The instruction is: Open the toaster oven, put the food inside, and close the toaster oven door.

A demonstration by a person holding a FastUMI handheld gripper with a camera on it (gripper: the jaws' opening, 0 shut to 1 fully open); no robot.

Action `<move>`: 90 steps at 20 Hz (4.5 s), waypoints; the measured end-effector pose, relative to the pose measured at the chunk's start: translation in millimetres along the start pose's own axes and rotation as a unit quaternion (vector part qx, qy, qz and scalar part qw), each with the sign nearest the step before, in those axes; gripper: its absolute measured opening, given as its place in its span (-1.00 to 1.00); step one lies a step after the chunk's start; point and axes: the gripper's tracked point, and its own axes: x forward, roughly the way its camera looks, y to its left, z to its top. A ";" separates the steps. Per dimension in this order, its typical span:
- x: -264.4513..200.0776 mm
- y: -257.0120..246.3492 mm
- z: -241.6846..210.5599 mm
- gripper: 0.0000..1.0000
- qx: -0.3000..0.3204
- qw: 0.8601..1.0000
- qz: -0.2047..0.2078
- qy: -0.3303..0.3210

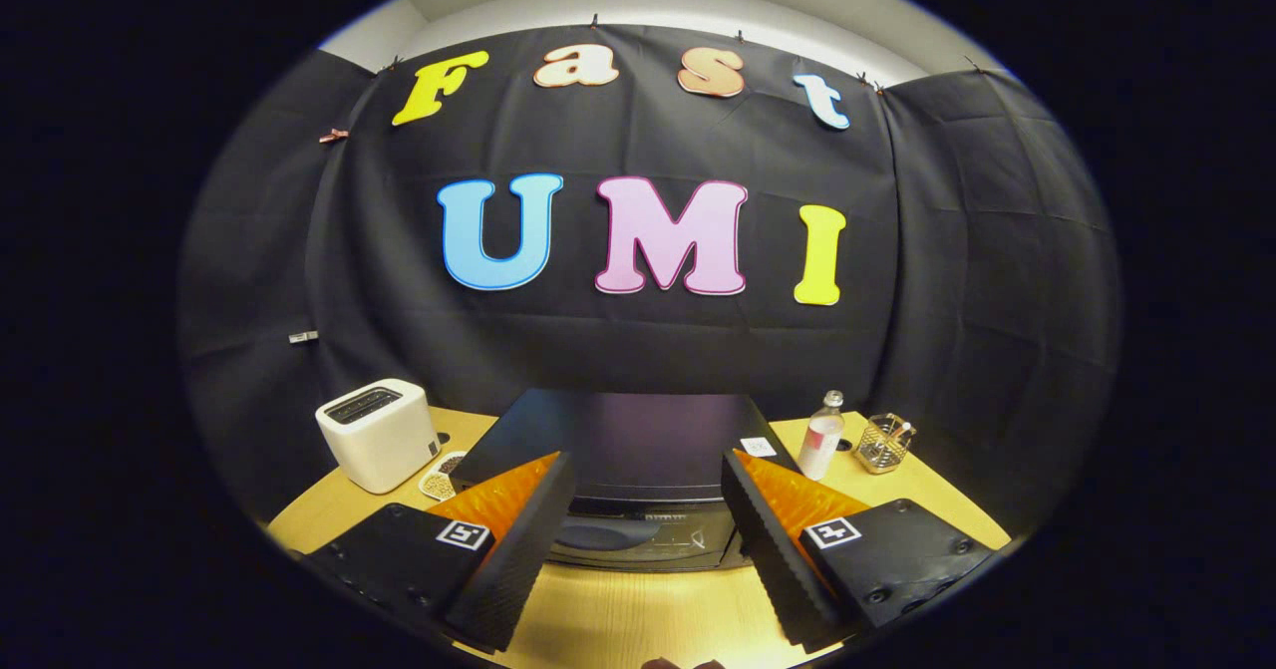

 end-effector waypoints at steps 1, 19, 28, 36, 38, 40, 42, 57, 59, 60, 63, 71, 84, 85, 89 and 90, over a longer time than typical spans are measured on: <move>5.7 5.4 -8.7 0.95 -0.001 1.000 -0.001 0.006; 58.9 26.0 -82.3 0.95 0.004 0.996 0.003 0.092; 23.8 22.4 -101.5 0.93 0.005 0.991 0.015 0.131; -24.6 23.3 -137.8 0.93 0.004 0.985 0.037 0.169; -33.7 23.7 -150.4 0.93 0.001 0.982 0.045 0.183; -46.5 24.6 -165.7 0.92 -0.008 0.978 0.055 0.199; -56.9 24.4 -189.5 0.92 -0.007 0.972 0.065 0.227; -92.2 -75.3 -106.2 0.94 -0.031 0.984 0.059 0.163; -90.3 -106.2 -94.8 0.94 -0.036 0.985 0.048 0.163; -88.6 -121.1 -90.7 0.94 -0.036 0.985 0.043 0.165; -82.2 -170.5 -92.4 0.94 -0.035 0.983 0.021 0.181; -74.0 -256.1 -162.5 0.95 -0.019 0.954 0.007 0.300; -49.5 -310.0 -260.2 0.94 0.170 0.886 0.064 0.426; -48.9 -309.4 -264.3 0.93 0.172 0.881 0.071 0.435; -45.7 -308.3 -286.4 0.72 0.150 0.867 0.081 0.468; -44.4 -303.8 -287.8 0.50 0.150 0.867 0.082 0.469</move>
